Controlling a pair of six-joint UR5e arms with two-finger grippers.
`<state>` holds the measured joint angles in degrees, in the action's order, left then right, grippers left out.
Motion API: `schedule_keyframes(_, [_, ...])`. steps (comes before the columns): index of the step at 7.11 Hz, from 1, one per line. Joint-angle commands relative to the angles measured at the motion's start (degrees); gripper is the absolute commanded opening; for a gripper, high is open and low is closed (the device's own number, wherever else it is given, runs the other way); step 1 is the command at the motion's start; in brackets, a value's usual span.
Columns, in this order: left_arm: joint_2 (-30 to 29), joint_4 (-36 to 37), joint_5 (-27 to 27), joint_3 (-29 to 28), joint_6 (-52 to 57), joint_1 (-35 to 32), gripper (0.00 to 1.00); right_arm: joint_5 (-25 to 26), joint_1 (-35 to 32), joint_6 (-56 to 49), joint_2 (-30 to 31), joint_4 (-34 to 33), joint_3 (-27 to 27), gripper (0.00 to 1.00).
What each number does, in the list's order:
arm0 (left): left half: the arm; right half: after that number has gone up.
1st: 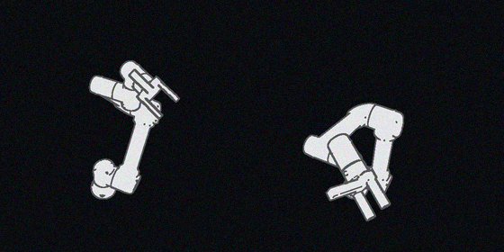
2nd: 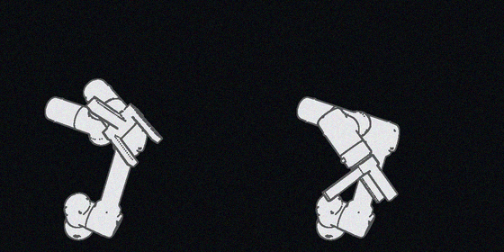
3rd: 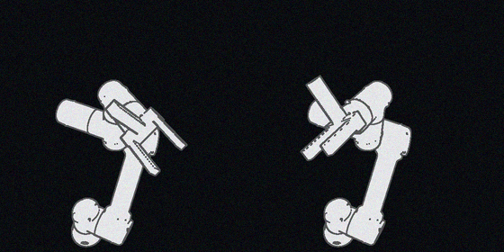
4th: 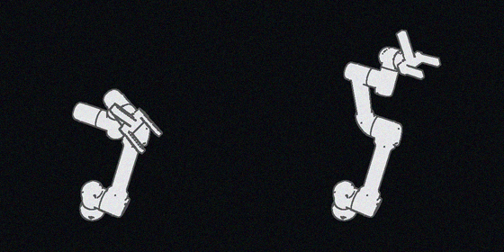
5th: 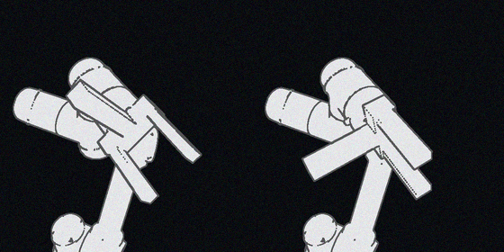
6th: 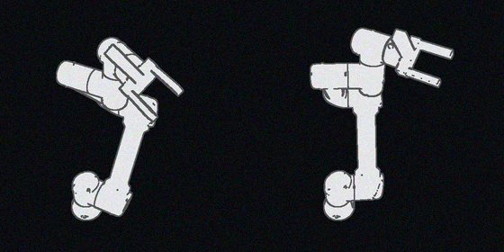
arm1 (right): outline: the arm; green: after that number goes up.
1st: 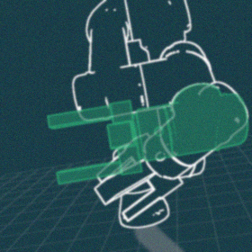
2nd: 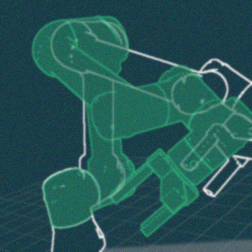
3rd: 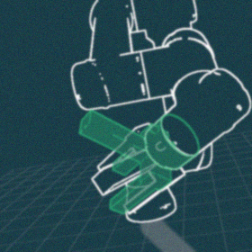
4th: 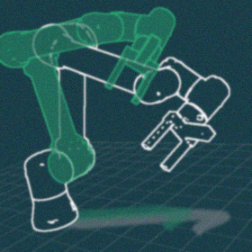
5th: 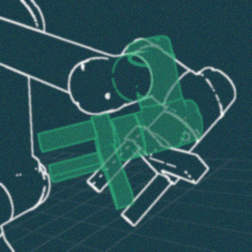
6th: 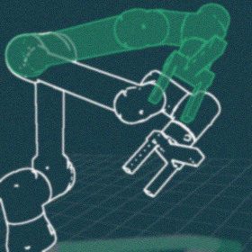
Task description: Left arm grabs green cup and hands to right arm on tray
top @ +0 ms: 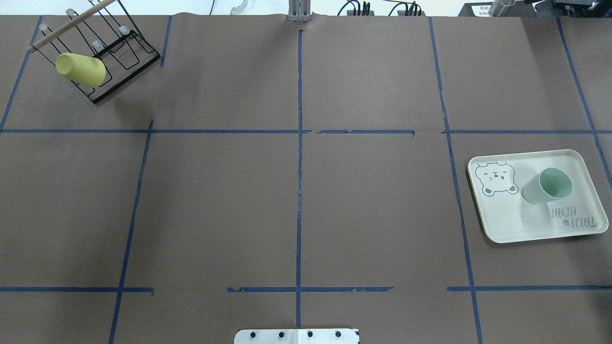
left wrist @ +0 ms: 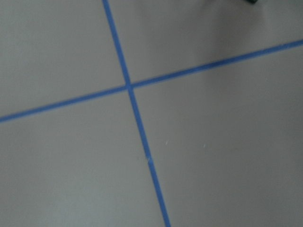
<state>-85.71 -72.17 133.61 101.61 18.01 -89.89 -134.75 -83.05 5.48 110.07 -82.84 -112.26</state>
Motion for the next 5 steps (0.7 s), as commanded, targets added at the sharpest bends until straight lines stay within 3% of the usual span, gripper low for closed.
schedule_keyframes(1, [1.95,0.1,0.16,-0.89,-0.16,-0.46,1.0,-0.25,-0.18,-0.11,1.46,-0.3,-1.54,1.0])
schedule_keyframes(3, [1.51,-0.78,0.25,-0.45,-1.3,-0.38,1.0,-0.52,2.18,-0.55,-0.46,-6.59,-2.86,1.0])
schedule_keyframes(5, [1.94,-2.36,4.27,0.34,-9.0,-0.38,1.0,0.1,-1.39,-9.82,-0.91,-12.58,-3.31,1.0])
